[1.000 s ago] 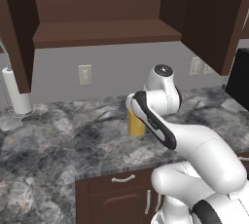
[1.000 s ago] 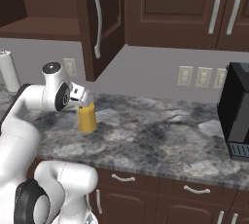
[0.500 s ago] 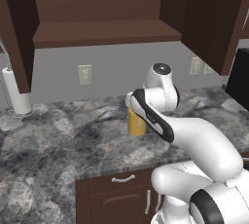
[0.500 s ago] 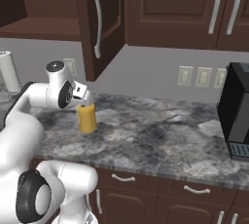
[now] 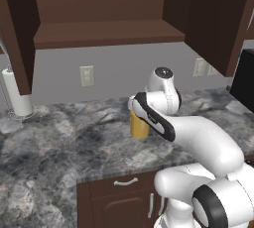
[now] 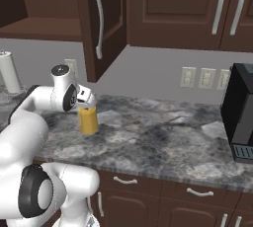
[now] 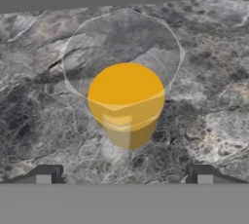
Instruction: There is a tray on the dining counter. Grab the cup, mug, and pitcher and place them on the tray. The pitcher may be placed next to the tray if it cannot fit the tray.
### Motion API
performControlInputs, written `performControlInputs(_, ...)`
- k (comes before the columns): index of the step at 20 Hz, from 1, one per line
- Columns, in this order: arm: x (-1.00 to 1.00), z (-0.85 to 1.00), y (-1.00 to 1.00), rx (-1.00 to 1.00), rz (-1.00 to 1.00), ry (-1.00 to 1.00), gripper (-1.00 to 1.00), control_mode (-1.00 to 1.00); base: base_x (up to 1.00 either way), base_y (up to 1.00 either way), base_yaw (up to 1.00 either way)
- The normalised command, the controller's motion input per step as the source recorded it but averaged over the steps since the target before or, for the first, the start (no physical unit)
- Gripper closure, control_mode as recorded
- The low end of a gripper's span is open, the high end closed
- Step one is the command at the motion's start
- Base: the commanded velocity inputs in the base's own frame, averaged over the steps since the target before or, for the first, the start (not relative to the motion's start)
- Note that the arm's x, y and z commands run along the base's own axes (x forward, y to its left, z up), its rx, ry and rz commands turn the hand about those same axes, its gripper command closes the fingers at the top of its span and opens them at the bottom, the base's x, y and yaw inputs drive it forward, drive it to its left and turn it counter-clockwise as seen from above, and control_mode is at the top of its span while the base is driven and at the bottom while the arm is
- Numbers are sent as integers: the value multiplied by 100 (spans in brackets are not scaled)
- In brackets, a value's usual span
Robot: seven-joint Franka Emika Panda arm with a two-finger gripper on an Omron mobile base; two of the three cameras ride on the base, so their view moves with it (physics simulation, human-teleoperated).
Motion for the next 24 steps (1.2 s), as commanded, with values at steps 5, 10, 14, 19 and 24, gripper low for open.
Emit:
performControlInputs(5,6,-21,0,0,0,0,-100,-100,0,0,0)
performControlInputs(10,3,-18,0,0,0,0,-100,-100,0,0,0)
performControlInputs(14,5,-17,0,0,0,0,-100,-100,0,0,0)
performControlInputs(19,10,-8,0,0,0,0,-100,-100,0,0,0)
performControlInputs(24,17,0,0,0,0,0,-100,-100,0,0,0)
